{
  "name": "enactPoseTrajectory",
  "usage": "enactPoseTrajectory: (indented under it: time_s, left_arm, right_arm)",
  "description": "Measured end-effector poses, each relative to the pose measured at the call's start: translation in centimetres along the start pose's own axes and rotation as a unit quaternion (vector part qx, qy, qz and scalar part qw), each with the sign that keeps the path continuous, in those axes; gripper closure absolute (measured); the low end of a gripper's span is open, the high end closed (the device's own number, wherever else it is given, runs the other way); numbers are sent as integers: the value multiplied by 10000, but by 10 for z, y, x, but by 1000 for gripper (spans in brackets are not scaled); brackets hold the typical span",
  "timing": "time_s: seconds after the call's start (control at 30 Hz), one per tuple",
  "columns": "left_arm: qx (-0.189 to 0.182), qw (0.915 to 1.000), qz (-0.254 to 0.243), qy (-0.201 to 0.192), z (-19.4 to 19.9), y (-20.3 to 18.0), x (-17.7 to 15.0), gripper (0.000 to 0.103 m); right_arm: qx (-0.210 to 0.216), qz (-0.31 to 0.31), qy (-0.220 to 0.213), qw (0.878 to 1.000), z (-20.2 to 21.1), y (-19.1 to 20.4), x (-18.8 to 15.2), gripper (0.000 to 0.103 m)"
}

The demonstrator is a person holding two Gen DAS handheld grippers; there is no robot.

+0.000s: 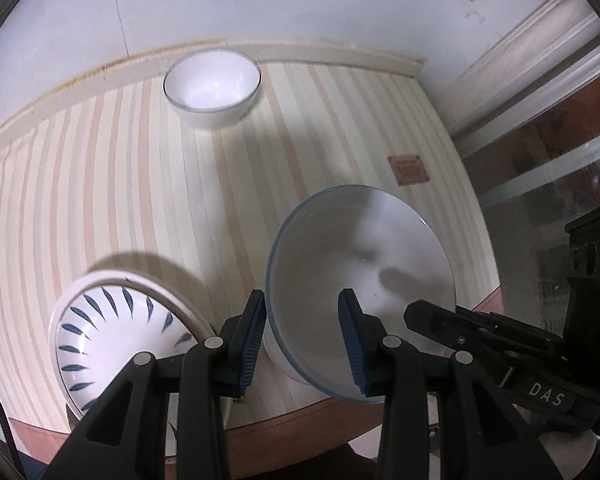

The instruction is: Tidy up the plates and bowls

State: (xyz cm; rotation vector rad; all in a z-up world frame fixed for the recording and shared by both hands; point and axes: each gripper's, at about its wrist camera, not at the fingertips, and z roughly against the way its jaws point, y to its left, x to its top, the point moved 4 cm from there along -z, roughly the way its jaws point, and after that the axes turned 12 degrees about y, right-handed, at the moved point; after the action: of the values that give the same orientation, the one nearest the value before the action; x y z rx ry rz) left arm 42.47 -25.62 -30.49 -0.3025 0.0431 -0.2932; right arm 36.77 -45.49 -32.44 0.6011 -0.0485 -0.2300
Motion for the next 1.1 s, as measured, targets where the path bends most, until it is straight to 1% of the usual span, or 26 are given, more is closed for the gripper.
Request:
enactPoseTrajectory:
  time_s: [0.27,0.37,0.47,0.67,0.97,1.1]
  left_arm:
    - [201,9992,-73,330,-32,1,-7,69]
    - [358,9985,-153,398,-41,0,-9,69]
    - [437,9978,-195,451,-45,-1,-10,69]
    - [559,9968,-259,506,-51,-3,-11,69]
    - [644,9960,-261,567,-58,-6,-13,69]
    - [670,9959,-274,551,-57,-6,-14,69]
  right_arm:
    - [-40,-182,246,9995,-29,-24,-15,76]
    - [-66,-194,306,9993,-35,-29,-17,76]
    - [-111,-163,336,9992,-40,-31,-20,76]
    - [-172,-122,332,9992,-45,-31,-20,76]
    - [-301,-129,434,9985,-52,-37,-24,76]
    - [-257,-132,475,9985,-54,-39,-23,76]
